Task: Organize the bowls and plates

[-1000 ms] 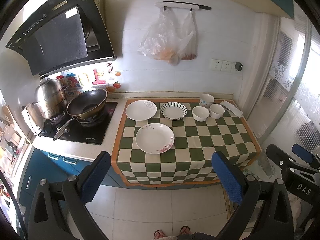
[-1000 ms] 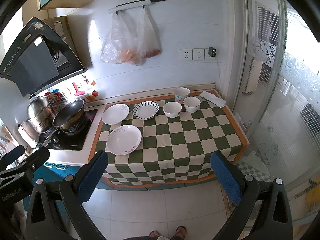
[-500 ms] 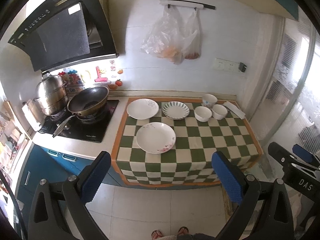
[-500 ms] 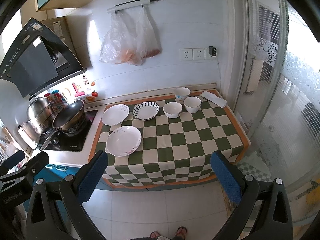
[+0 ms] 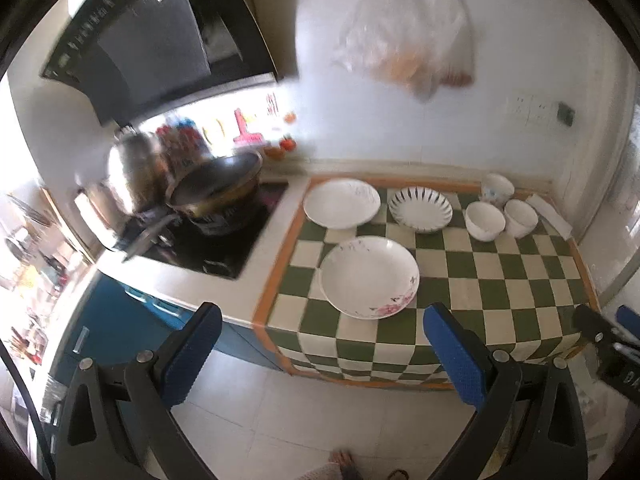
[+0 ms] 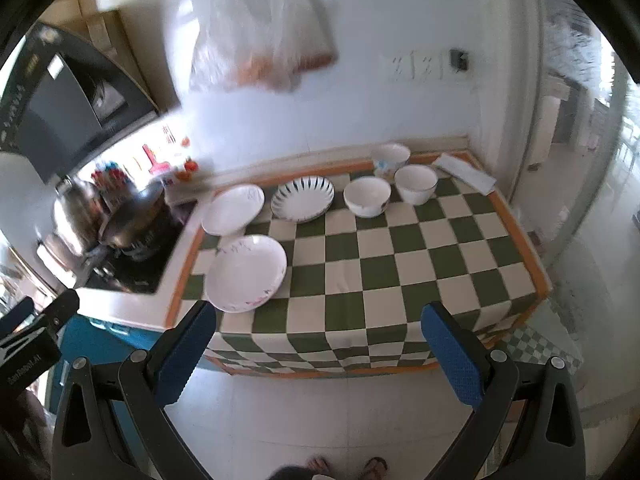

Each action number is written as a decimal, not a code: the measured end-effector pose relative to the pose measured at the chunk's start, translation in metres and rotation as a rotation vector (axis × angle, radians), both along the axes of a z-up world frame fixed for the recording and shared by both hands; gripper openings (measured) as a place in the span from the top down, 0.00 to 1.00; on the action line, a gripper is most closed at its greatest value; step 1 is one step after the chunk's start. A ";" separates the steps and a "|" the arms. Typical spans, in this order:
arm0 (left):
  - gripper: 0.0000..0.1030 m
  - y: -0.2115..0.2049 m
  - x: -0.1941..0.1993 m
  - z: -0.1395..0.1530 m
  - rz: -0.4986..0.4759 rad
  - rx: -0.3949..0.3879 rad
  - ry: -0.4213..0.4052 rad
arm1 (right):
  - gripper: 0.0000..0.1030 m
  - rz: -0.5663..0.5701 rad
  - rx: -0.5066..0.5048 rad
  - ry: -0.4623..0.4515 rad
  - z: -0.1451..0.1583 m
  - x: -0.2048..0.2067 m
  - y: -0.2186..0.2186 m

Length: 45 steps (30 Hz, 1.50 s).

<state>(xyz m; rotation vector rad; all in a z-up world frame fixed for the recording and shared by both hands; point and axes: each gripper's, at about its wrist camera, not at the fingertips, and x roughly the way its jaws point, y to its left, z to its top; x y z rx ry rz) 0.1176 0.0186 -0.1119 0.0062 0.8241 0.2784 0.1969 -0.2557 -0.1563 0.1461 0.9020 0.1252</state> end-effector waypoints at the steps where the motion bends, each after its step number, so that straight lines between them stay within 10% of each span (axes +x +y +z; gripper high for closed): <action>1: 0.00 0.006 0.016 -0.013 0.004 -0.005 0.028 | 0.00 0.010 -0.002 0.018 -0.011 0.012 0.004; 14: 0.13 0.091 0.209 -0.178 -0.108 -0.148 0.399 | 0.06 0.057 0.099 0.366 -0.189 0.207 0.091; 23: 0.62 0.121 0.277 -0.273 -0.220 -0.276 0.647 | 0.40 0.061 0.140 0.550 -0.288 0.294 0.132; 31: 0.74 0.122 0.289 -0.295 -0.254 -0.424 0.680 | 0.83 0.047 0.247 0.657 -0.324 0.319 0.140; 45: 0.74 0.091 0.275 -0.271 -0.271 -0.401 0.645 | 0.86 0.105 0.301 0.641 -0.318 0.320 0.118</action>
